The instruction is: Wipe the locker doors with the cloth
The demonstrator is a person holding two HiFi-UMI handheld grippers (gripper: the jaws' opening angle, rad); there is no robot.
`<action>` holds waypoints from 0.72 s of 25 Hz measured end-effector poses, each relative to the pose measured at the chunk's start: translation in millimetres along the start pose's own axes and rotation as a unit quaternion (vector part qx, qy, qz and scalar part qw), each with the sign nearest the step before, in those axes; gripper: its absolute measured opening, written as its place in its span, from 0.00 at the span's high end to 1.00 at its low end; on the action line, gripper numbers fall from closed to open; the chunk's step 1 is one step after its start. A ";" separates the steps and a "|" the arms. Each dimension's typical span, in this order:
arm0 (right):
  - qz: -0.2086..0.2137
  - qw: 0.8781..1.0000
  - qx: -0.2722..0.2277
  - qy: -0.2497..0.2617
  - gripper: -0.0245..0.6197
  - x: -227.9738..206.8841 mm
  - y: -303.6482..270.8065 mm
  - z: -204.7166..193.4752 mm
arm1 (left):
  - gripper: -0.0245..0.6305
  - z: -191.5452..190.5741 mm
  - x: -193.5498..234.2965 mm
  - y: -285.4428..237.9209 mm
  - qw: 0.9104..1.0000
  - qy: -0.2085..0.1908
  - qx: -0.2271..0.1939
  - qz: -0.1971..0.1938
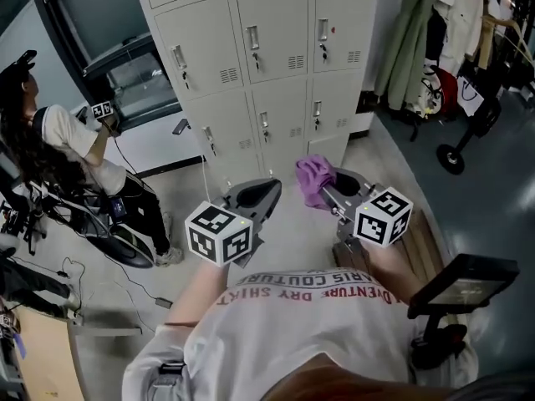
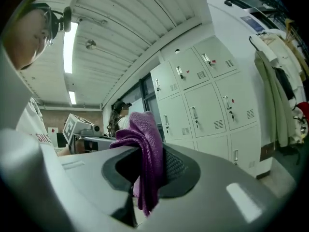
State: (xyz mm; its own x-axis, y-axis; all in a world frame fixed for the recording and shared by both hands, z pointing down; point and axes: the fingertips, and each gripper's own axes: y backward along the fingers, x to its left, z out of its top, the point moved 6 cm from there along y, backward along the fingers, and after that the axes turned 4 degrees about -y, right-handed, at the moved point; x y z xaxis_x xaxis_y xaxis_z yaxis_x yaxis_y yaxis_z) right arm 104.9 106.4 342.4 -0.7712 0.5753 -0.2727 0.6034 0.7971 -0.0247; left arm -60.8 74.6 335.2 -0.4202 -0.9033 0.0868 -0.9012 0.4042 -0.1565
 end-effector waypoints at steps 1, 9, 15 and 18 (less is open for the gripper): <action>0.008 1.000 -0.010 -0.002 0.88 -12.3 -6.8 9.5 | 0.96 6.5 10.0 -10.9 1.000 -0.002 -0.002 0.002; 0.025 0.999 -0.023 0.005 0.88 -83.4 -69.4 38.5 | 0.96 20.9 86.3 -63.1 1.000 -0.001 -0.015 0.024; 0.014 0.999 -0.044 0.004 0.88 -145.1 -136.5 59.5 | 0.96 33.8 167.8 -109.1 1.000 -0.007 -0.019 0.024; 0.007 0.999 -0.053 0.004 0.88 -182.1 -176.3 79.1 | 0.96 46.7 216.6 -137.8 1.000 -0.005 -0.019 0.022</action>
State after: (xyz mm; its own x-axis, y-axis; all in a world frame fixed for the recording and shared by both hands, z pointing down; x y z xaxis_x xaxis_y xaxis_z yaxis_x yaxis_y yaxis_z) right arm 155.1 -153.4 320.3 -0.7652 0.5872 -0.2639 0.5892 0.8040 0.0803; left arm -22.7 -183.4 329.6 -0.4579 -0.8862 0.0712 -0.8857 0.4478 -0.1220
